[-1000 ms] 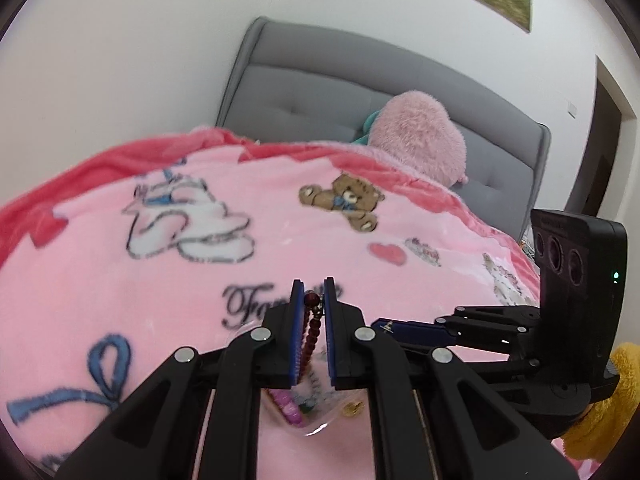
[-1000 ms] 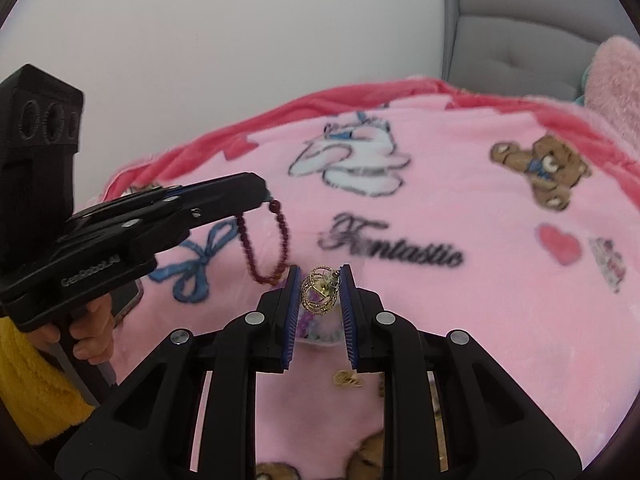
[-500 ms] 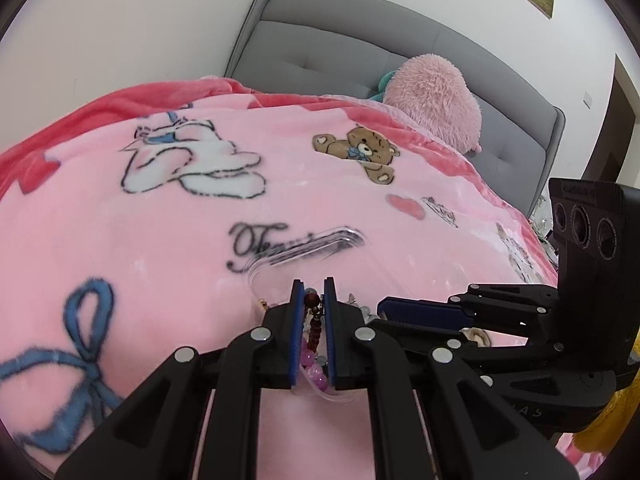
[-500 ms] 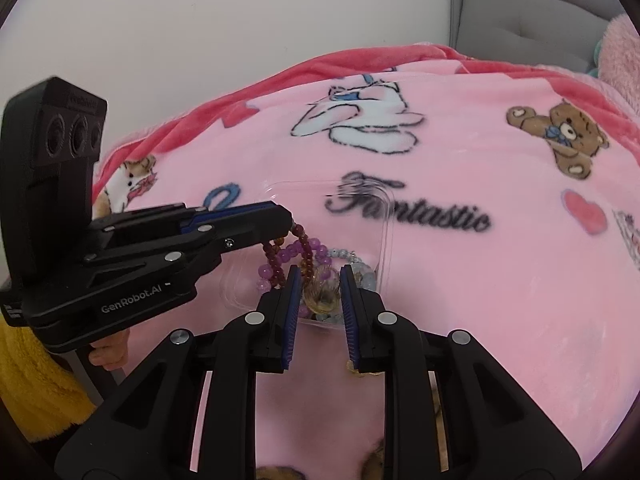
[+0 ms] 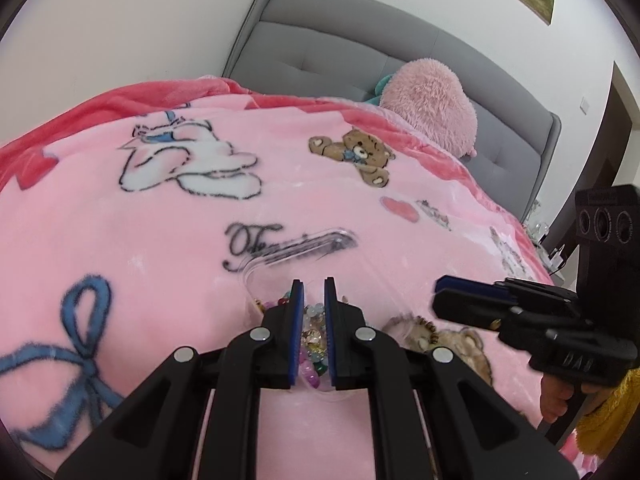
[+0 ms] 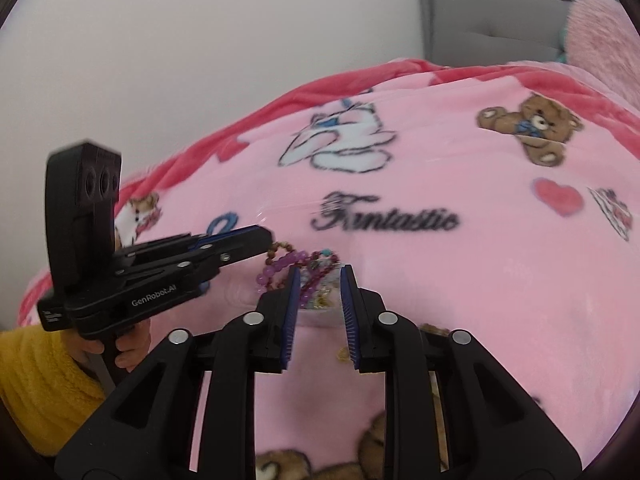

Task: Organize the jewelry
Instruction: 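Carry the red bracelet and gold earrings into the clear box and release both, then move the left tool toward the gold pendant while the right tool approaches the small gold charm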

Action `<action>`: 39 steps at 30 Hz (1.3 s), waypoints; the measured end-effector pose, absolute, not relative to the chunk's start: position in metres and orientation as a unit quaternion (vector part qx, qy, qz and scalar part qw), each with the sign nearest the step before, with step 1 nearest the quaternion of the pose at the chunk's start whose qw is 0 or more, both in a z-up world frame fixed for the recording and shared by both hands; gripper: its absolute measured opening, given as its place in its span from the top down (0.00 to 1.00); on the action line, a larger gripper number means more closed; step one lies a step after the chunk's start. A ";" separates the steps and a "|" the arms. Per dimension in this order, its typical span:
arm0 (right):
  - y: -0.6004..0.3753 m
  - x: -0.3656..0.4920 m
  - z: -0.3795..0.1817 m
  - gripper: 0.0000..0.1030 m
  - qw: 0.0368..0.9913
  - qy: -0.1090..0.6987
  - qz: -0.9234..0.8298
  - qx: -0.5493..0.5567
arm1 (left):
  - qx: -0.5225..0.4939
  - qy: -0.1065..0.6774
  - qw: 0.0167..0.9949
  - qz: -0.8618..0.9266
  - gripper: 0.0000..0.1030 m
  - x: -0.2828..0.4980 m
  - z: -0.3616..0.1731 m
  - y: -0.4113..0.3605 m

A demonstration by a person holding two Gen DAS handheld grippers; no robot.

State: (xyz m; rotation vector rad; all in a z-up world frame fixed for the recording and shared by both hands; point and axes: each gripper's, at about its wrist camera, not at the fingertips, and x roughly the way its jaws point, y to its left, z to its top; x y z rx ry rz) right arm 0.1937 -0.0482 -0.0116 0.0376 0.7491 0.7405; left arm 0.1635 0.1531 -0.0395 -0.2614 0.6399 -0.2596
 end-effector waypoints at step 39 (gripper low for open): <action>-0.108 0.169 -0.094 0.66 0.855 0.452 0.244 -0.076 | -0.005 0.430 0.887 -0.168 0.68 0.168 -0.106 0.055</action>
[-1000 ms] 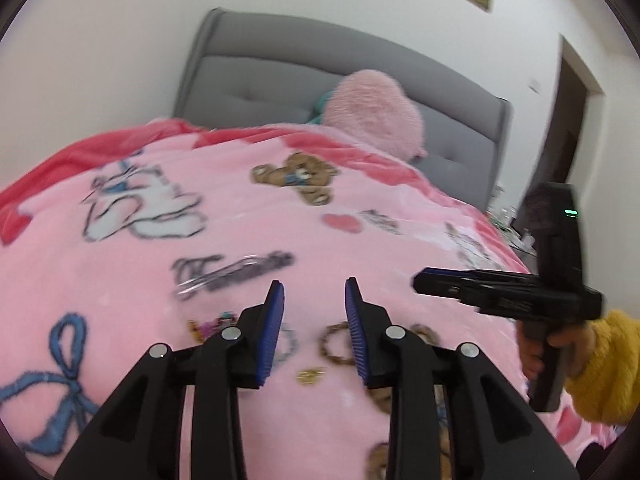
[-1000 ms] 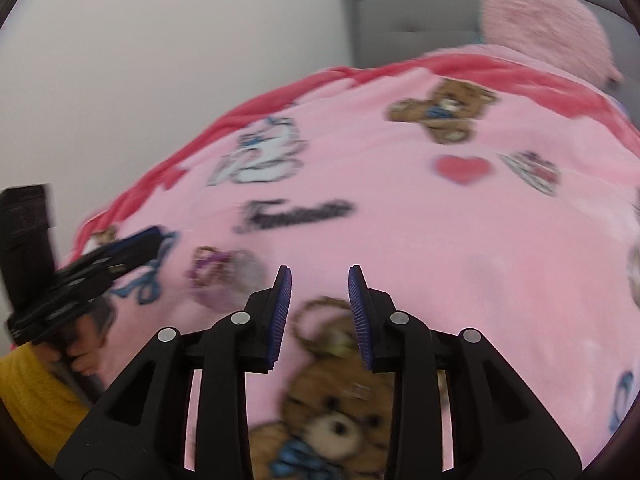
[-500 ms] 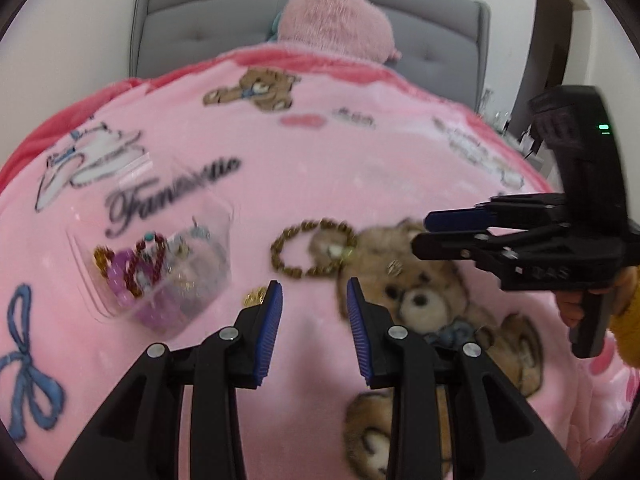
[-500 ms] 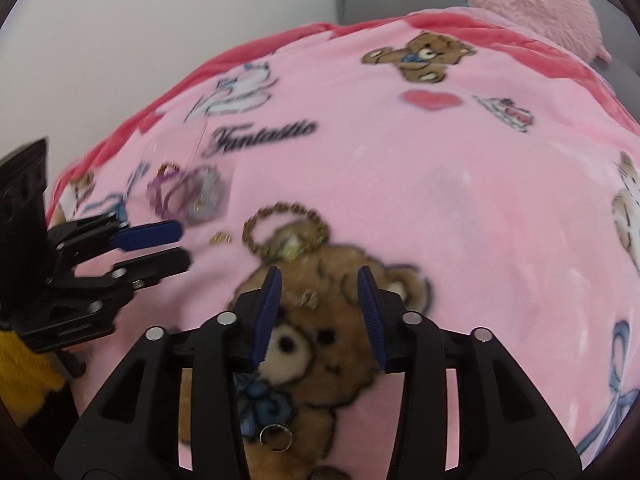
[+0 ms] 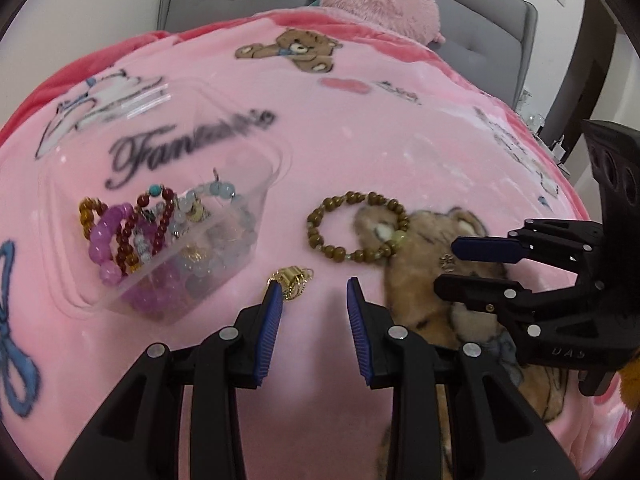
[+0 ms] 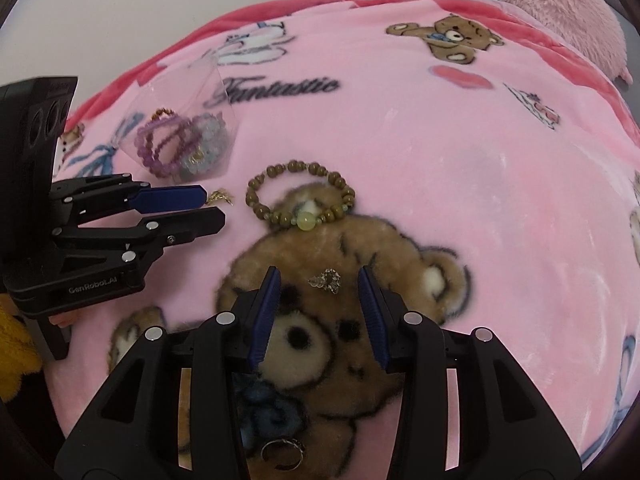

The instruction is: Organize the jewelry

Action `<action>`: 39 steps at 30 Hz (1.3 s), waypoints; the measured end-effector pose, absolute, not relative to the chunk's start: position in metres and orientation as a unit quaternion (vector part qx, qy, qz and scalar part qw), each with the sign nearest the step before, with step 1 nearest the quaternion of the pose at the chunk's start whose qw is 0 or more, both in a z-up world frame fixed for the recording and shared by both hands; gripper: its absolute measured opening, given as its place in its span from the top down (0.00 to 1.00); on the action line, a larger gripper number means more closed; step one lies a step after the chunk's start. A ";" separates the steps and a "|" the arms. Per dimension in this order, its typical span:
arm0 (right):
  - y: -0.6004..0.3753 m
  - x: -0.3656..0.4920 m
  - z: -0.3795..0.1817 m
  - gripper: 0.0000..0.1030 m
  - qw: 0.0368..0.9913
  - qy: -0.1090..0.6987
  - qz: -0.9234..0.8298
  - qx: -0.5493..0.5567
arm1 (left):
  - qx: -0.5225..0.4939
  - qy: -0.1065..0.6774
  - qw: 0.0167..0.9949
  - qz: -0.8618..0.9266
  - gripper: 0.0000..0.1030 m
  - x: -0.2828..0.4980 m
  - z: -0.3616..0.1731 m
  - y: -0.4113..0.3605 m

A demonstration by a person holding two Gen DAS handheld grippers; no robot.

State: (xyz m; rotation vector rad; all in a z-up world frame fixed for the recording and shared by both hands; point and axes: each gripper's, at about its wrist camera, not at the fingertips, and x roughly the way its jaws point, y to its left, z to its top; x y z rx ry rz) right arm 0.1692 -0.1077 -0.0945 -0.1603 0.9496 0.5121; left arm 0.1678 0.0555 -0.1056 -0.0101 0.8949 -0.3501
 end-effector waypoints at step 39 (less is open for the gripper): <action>-0.107 0.165 -0.077 0.85 0.866 0.432 0.246 -0.059 | -0.020 0.428 0.891 -0.149 0.96 0.168 -0.101 0.057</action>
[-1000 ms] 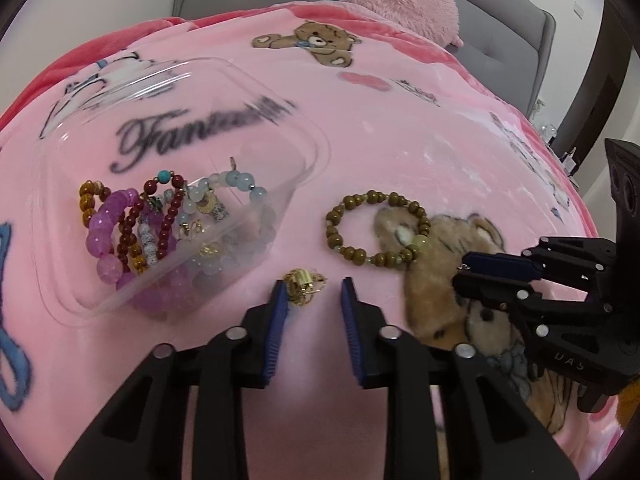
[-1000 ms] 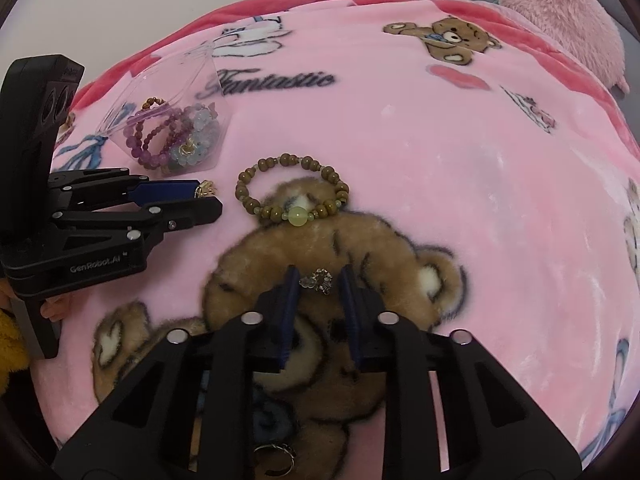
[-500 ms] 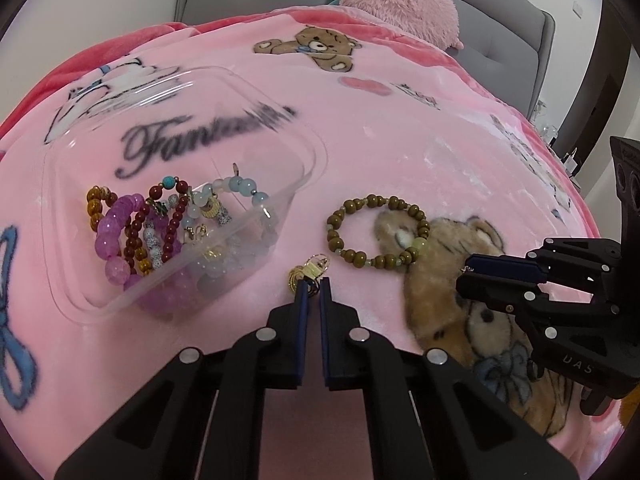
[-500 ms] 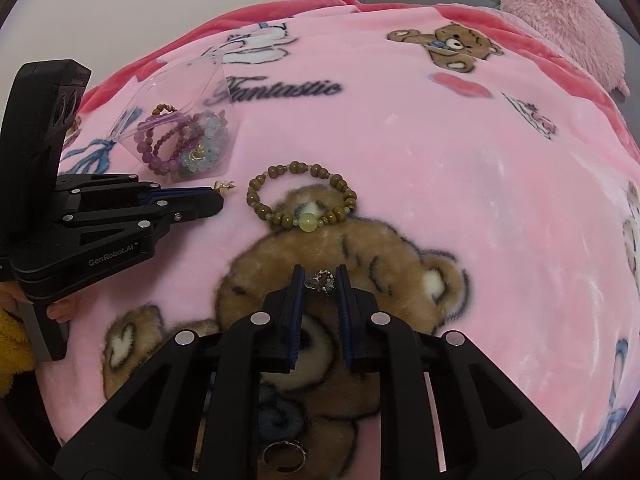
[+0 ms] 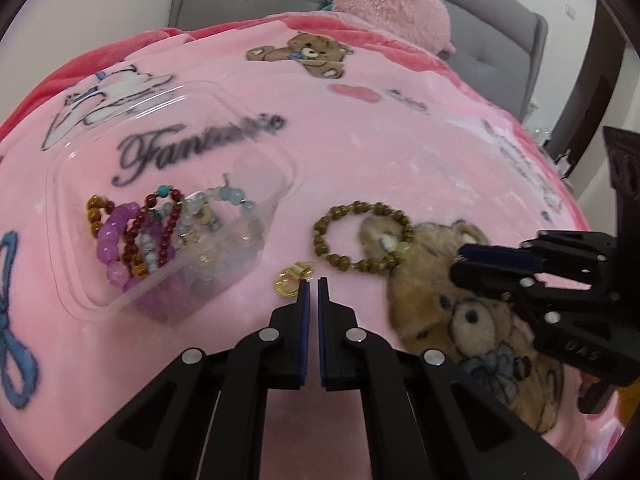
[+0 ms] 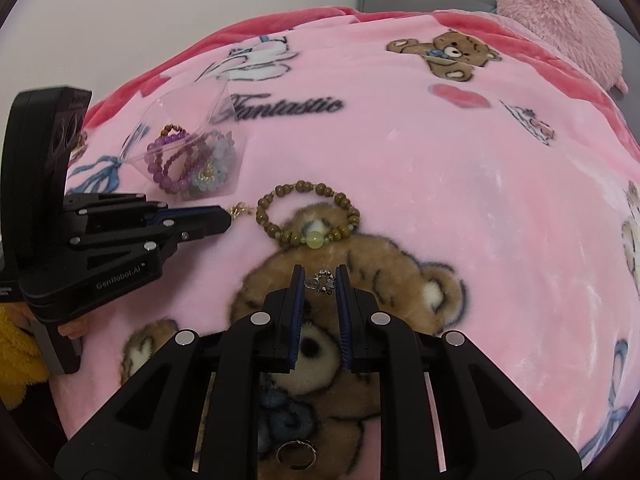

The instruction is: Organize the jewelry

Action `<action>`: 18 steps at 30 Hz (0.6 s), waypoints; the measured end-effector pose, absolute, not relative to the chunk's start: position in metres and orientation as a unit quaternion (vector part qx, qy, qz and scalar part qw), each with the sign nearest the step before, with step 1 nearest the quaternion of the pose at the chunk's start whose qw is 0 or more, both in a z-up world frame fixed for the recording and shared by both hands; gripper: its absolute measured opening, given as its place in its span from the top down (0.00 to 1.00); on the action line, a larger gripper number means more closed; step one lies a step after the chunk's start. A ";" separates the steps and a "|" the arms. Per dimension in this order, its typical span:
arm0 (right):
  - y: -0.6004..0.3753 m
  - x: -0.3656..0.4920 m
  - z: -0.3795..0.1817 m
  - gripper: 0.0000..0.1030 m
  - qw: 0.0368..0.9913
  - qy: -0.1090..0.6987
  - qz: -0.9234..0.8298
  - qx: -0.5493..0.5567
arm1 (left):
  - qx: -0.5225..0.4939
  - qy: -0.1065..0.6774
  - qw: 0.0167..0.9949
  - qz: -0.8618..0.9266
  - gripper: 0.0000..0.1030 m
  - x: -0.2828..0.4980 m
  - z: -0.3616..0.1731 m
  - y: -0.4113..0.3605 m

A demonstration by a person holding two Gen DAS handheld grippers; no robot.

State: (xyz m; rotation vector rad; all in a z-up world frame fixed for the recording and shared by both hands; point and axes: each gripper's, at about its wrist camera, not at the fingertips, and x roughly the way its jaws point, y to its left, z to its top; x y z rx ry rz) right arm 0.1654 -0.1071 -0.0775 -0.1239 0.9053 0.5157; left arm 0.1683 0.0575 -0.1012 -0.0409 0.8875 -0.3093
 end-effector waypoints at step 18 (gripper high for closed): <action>-0.109 0.166 -0.079 0.85 0.864 0.435 0.248 -0.053 | -0.037 0.440 0.885 -0.146 0.74 0.186 -0.110 0.059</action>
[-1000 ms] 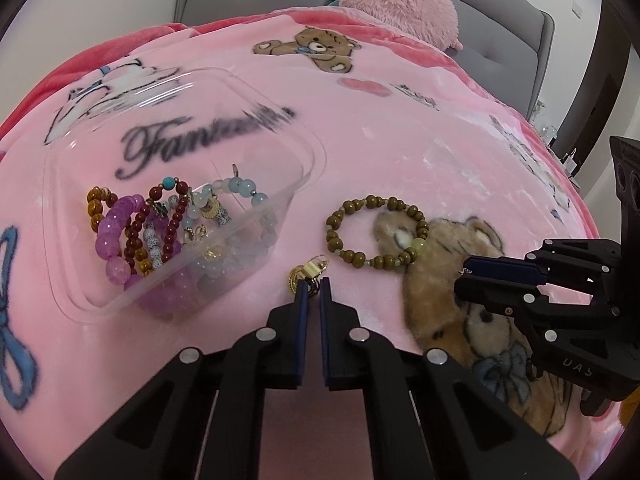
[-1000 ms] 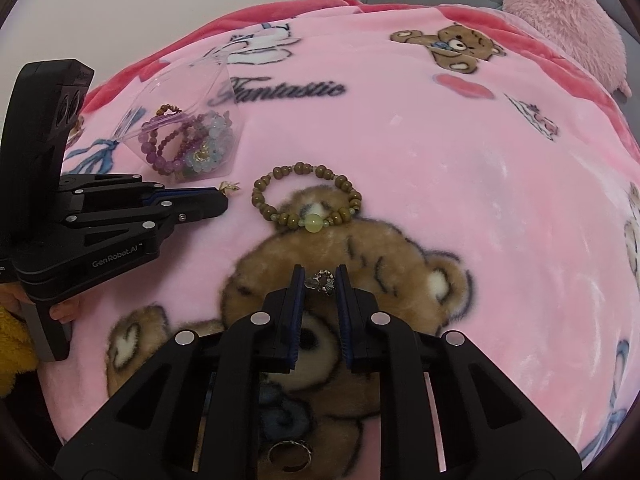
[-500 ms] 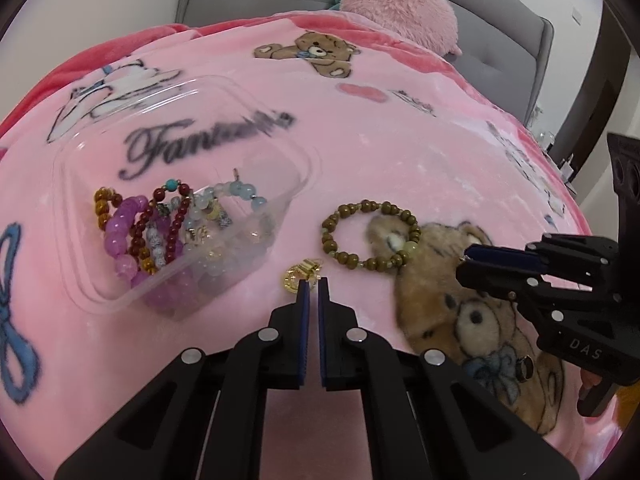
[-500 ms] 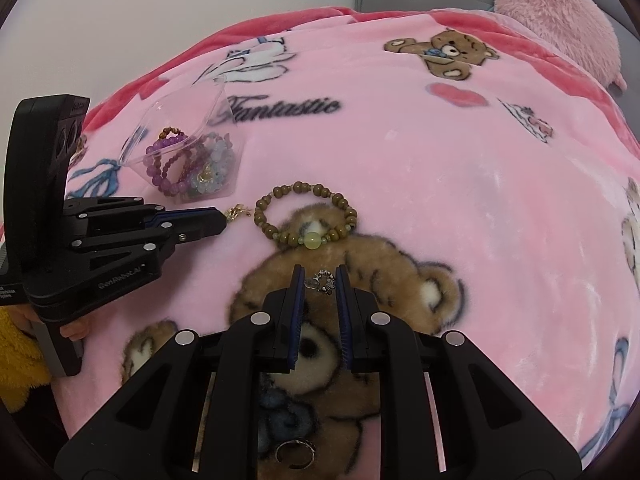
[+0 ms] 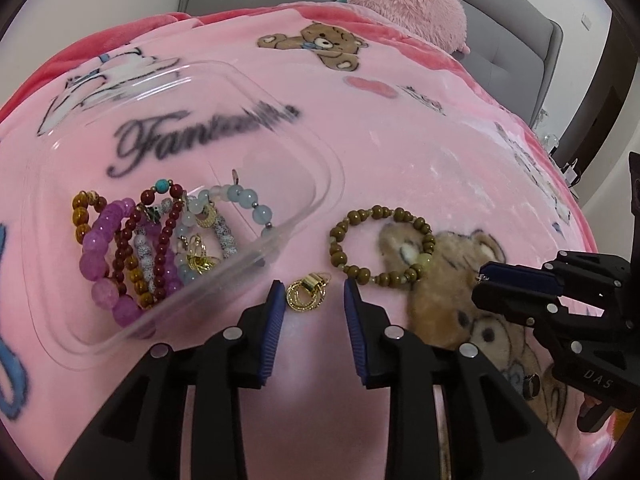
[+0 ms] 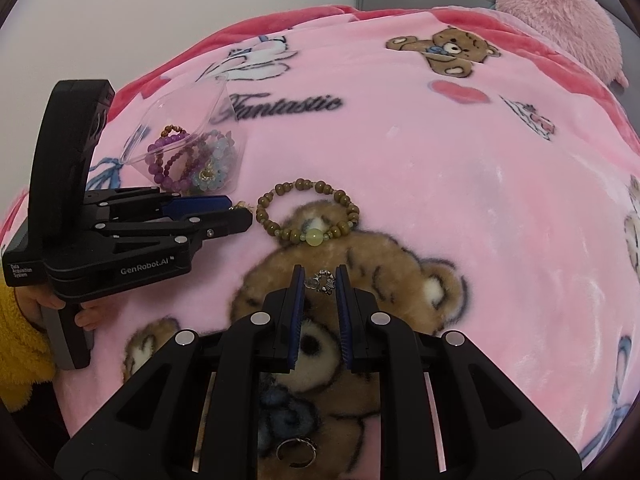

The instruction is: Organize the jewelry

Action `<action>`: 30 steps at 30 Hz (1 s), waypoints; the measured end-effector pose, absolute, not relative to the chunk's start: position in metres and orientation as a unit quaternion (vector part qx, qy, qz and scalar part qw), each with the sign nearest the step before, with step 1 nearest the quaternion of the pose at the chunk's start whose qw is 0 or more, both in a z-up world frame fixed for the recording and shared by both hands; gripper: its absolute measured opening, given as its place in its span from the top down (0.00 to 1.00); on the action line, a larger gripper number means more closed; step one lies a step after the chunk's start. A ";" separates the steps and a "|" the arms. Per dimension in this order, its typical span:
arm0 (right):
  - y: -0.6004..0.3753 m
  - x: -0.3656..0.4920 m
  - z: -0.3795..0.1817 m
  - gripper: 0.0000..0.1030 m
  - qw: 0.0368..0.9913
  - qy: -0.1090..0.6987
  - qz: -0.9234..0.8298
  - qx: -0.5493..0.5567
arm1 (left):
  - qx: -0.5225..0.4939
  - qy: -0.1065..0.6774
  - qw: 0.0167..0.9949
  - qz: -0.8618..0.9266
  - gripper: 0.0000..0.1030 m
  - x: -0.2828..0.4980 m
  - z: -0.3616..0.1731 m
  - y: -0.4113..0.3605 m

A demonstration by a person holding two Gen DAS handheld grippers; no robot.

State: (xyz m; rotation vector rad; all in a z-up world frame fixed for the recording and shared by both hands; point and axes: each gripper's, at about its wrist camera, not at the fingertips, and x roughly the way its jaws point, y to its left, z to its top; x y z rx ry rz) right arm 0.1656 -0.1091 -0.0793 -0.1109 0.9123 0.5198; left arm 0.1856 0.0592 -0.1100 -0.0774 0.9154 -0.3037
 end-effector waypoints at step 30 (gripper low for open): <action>-0.106 0.169 -0.024 0.85 0.887 0.374 0.271 -0.018 | -0.056 0.311 0.929 -0.194 0.86 0.136 -0.018 0.074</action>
